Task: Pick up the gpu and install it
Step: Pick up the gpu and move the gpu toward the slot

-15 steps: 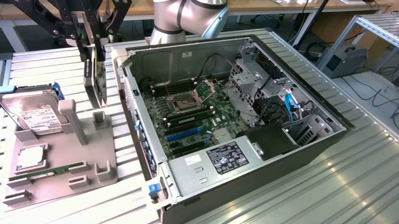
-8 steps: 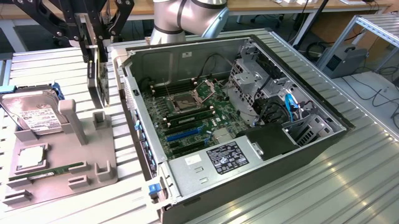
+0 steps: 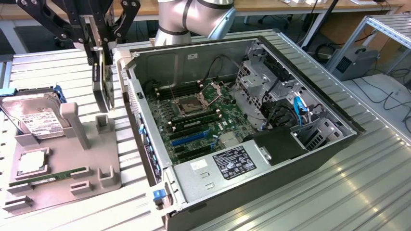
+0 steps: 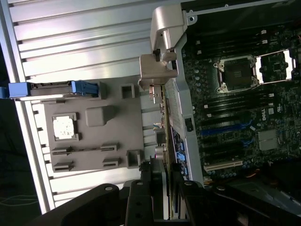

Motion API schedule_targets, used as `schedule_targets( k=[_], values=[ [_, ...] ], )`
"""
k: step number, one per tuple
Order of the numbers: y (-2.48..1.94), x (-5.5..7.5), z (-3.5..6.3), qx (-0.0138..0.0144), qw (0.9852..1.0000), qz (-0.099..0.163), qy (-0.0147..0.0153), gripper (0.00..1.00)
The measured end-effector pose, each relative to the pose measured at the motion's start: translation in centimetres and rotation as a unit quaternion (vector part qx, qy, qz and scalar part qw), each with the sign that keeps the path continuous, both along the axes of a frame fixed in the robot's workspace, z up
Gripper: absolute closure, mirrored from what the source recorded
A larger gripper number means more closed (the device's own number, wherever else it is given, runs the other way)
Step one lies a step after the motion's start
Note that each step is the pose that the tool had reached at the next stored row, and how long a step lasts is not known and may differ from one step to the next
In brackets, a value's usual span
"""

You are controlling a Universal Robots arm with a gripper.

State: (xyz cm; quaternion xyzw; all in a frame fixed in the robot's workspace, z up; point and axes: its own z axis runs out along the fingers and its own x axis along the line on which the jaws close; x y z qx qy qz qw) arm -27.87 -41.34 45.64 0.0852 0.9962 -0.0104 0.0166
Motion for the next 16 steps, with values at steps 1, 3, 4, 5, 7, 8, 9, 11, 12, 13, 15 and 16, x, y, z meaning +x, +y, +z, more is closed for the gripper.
schedule_targets(
  k=[1, 3, 4, 5, 7, 8, 9, 11, 12, 13, 15, 16],
  values=[
    [0.00, 0.03, -0.02, 0.0000, 1.0000, 0.000, 0.0000, 0.72],
    [-0.01, 0.12, -0.07, 0.0000, 1.0000, 0.000, 0.0000, 0.72],
    [-0.01, 0.16, -0.09, 0.0000, 1.0000, 0.000, 0.0000, 0.72],
    [-0.01, 0.20, -0.11, 0.0000, 1.0000, 0.000, 0.0000, 0.72],
    [-0.02, 0.28, -0.16, 0.0000, 1.0000, 0.000, 0.0000, 0.72],
    [-0.02, 0.33, -0.18, 0.0000, 1.0000, 0.000, 0.0000, 0.72],
    [-0.02, 0.37, -0.20, 0.0000, 1.0000, 0.000, 0.0000, 0.72],
    [-0.03, 0.49, -0.27, 0.0000, 1.0000, 0.000, 0.0000, 0.72],
    [-0.03, 0.55, -0.30, 0.0000, 1.0000, 0.000, 0.0000, 0.72],
    [-0.03, 0.59, -0.33, 0.0000, 1.0000, 0.000, 0.0000, 0.72],
    [-0.03, 0.68, -0.37, 0.0000, 1.0000, 0.000, 0.0000, 0.72],
    [-0.03, 0.72, -0.40, 0.0000, 1.0000, 0.000, 0.0000, 0.72]
  ],
)
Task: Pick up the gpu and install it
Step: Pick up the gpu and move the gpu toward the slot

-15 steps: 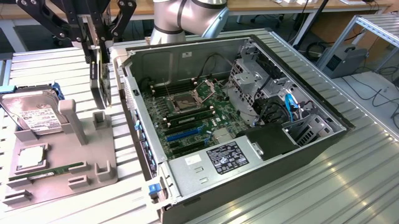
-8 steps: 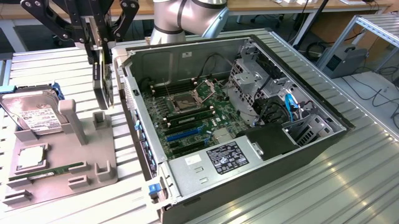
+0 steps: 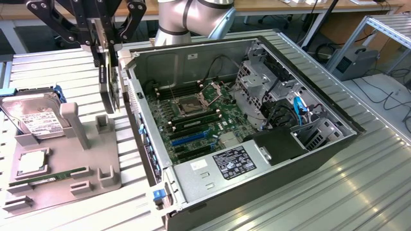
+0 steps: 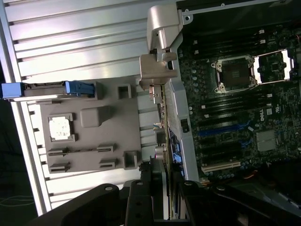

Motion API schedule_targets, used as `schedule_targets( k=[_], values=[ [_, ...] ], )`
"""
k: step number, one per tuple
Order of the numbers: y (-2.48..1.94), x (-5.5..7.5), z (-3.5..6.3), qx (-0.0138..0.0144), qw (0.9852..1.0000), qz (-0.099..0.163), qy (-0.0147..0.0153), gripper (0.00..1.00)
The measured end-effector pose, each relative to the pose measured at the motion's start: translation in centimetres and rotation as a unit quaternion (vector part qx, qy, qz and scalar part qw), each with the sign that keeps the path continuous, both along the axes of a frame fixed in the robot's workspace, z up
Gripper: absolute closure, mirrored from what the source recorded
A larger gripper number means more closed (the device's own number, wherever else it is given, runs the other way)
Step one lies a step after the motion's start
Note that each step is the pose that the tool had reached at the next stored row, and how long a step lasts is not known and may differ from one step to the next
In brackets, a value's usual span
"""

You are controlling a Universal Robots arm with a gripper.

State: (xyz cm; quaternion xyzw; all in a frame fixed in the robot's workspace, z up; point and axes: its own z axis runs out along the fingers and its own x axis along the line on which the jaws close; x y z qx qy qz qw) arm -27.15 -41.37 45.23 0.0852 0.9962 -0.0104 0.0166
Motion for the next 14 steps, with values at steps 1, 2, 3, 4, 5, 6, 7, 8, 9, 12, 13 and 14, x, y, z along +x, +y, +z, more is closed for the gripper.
schedule_targets(
  k=[1, 2, 3, 4, 5, 6, 7, 8, 9, 12, 13, 14],
  values=[
    [0.00, 0.04, -0.02, 0.0000, 1.0000, 0.000, 0.0000, 0.72],
    [0.00, 0.08, -0.05, 0.0000, 1.0000, 0.000, 0.0000, 0.72],
    [-0.01, 0.12, -0.07, 0.0000, 1.0000, 0.000, 0.0000, 0.72],
    [-0.01, 0.16, -0.10, 0.0000, 1.0000, 0.000, 0.0000, 0.72],
    [-0.01, 0.19, -0.12, 0.0000, 1.0000, 0.000, 0.0000, 0.72],
    [-0.01, 0.23, -0.14, 0.0000, 1.0000, 0.000, 0.0000, 0.72],
    [-0.01, 0.26, -0.17, 0.0000, 1.0000, 0.000, 0.0000, 0.72],
    [-0.01, 0.30, -0.19, 0.0000, 1.0000, 0.000, 0.0000, 0.72],
    [-0.01, 0.33, -0.21, 0.0000, 1.0000, 0.000, 0.0000, 0.72],
    [-0.01, 0.47, -0.30, 0.0000, 1.0000, 0.000, 0.0000, 0.72],
    [-0.01, 0.52, -0.33, 0.0000, 1.0000, 0.000, 0.0000, 0.72],
    [-0.01, 0.55, -0.35, 0.0000, 1.0000, 0.000, 0.0000, 0.72]
  ],
)
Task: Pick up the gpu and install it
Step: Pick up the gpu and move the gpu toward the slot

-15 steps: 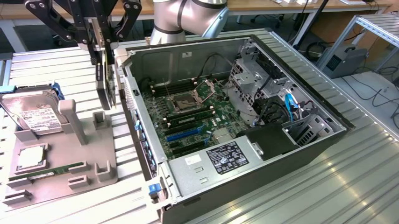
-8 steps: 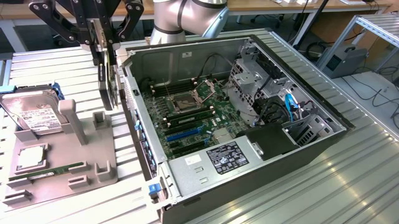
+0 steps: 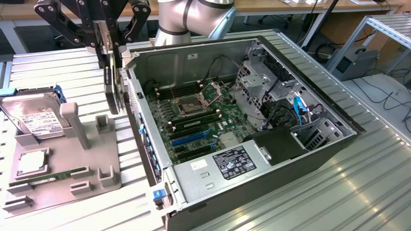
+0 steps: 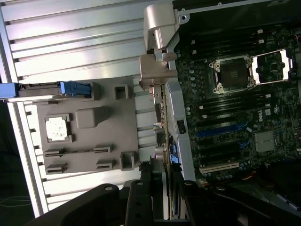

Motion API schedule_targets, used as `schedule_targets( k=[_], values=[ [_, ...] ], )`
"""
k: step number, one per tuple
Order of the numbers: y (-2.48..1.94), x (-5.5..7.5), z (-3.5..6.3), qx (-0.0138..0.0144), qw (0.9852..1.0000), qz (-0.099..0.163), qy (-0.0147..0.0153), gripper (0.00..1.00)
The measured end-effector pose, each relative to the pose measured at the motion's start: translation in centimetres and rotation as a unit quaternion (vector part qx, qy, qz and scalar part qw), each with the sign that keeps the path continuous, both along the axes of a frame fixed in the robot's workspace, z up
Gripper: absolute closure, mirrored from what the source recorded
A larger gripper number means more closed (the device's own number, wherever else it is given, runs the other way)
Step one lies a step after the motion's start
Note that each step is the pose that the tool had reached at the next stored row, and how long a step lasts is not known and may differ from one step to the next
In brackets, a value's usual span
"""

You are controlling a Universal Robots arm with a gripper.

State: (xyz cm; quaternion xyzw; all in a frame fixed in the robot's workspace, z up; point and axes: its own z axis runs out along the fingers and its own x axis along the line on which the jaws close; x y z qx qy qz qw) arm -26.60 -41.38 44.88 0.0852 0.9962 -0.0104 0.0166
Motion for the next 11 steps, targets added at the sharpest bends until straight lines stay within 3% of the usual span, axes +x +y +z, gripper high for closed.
schedule_targets(
  k=[11],
  values=[
    [-0.01, 0.38, -0.27, 0.0000, 1.0000, 0.000, 0.0000, 0.72]
  ],
)
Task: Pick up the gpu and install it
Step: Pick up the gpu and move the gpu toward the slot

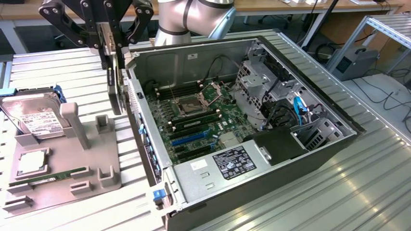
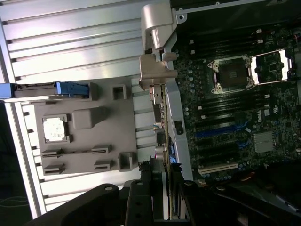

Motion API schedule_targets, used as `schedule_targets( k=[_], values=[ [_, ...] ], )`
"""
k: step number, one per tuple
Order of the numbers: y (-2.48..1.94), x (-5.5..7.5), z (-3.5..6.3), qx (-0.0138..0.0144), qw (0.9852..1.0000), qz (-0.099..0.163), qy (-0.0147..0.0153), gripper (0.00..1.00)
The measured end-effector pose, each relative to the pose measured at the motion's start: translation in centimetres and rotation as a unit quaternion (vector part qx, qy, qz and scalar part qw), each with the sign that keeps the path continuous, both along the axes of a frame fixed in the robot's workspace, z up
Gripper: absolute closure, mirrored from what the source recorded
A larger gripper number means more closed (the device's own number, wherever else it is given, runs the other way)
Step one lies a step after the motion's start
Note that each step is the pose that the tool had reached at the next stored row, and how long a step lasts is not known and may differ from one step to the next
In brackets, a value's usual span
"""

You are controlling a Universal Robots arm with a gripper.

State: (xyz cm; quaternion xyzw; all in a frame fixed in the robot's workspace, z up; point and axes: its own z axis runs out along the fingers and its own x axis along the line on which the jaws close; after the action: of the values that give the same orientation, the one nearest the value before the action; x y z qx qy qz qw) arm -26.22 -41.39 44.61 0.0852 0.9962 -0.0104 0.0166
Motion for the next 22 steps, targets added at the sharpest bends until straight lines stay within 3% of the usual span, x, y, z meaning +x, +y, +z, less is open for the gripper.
schedule_targets(
  k=[22],
  values=[
    [0.00, 1.2, -0.80, 0.0000, 1.0000, 0.000, 0.0000, 0.72]
  ],
)
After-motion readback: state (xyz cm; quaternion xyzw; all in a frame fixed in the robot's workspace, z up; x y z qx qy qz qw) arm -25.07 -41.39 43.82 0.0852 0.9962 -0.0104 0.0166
